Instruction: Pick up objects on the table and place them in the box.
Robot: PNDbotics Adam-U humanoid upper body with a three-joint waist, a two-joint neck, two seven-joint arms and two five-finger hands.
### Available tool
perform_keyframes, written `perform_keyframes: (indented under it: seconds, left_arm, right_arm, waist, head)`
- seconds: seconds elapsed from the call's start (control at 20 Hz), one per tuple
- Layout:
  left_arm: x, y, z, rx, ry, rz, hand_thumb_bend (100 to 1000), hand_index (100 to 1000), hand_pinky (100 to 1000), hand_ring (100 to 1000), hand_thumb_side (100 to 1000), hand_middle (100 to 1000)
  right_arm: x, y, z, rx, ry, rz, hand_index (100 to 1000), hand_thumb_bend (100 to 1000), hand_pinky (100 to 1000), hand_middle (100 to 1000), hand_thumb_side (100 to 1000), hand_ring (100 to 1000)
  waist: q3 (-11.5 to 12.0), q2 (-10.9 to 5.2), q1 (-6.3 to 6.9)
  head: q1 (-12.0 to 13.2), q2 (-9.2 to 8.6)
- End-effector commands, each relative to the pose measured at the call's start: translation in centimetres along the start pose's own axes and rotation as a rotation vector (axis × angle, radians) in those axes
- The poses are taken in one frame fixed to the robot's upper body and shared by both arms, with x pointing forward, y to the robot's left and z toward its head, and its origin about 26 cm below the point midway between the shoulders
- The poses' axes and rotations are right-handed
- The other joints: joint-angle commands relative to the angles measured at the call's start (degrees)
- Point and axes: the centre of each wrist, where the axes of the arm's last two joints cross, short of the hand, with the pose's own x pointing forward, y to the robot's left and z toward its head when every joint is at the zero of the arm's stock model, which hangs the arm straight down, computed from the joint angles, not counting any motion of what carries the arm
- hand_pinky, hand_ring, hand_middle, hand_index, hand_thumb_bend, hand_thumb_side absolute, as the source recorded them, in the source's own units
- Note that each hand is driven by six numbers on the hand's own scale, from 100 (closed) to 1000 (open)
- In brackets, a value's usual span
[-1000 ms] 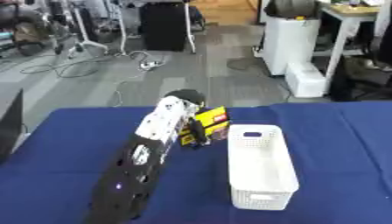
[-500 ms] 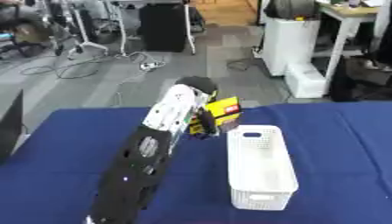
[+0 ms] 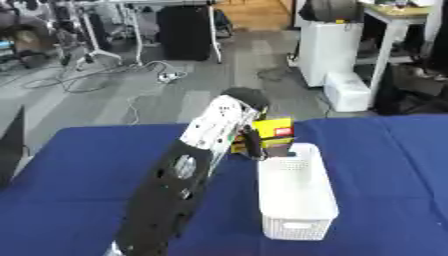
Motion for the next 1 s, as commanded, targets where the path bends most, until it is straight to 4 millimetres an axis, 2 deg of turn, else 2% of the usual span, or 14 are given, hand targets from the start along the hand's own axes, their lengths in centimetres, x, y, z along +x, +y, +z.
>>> perform_keyframes:
  seconds: [0.05,0.65,0.7,0.75,0.8,0.85,0.9,1.0]
  left_arm:
    - [0.4,0.9,-0.1,0.039,-0.042,-0.033,446,359,100,166,330,291]
    - [1.5,-2.0,-2.4,0.103,-0.192,-0.087,475,366,100,165,343,292]
    - [1.4,-2.2,-2.5,0.107,-0.195,-0.089,457,385,100,201,377,311]
    - [1.5,-2.2,-2.5,0.124,-0.207,-0.096,474,376,100,180,370,299]
    - [1.5,-2.4,-2.6,0.138,-0.216,-0.102,426,409,100,259,409,345]
    - [1.5,-2.5,-2.7,0.154,-0.226,-0.110,434,416,100,271,419,352]
    - [1.6,-2.6,-2.8,0.167,-0.236,-0.117,473,461,137,356,458,425]
    - [1.6,-2.8,-2.9,0.187,-0.251,-0.130,510,544,279,476,503,539]
  right_arm:
    - [0.7,-0.1,-1.0,0.033,-0.014,0.009,544,100,262,544,1000,465]
    - [0.7,-0.1,-1.0,0.038,-0.015,0.006,544,100,262,544,1000,465]
    - [0.7,-0.1,-1.0,0.038,-0.015,0.006,544,100,260,544,1000,465]
    - [0.7,-0.1,-1.0,0.039,-0.015,0.006,544,100,260,544,1000,465]
    - [0.7,-0.1,-1.0,0.039,-0.015,0.006,544,100,260,544,1000,465]
    - [0.7,-0.1,-1.0,0.039,-0.015,0.007,544,100,260,544,1000,465]
    - [0.7,-0.1,-1.0,0.040,-0.015,0.006,544,100,260,544,1000,465]
    - [0.7,-0.1,-1.0,0.040,-0.015,0.006,544,100,260,544,1000,465]
  waist:
    - [-0.14,-0.34,-0.16]
    - [-0.23,-0.23,-0.19]
    - [-0.23,-0.23,-0.19]
    - [-0.22,-0.22,-0.19]
    - [-0.22,-0.22,-0.20]
    - [-0.22,-0.21,-0.19]
    - [-0.22,-0.21,-0.19]
    - [-0.24,-0.22,-0.18]
  head:
    - [1.18,-0.58]
    - [0.77,-1.36]
    - [0.77,-1.37]
    - [0.79,-1.42]
    - [0.78,-1.43]
    - [0.75,-1.43]
    - [0.72,-1.43]
    - [0.68,-1.45]
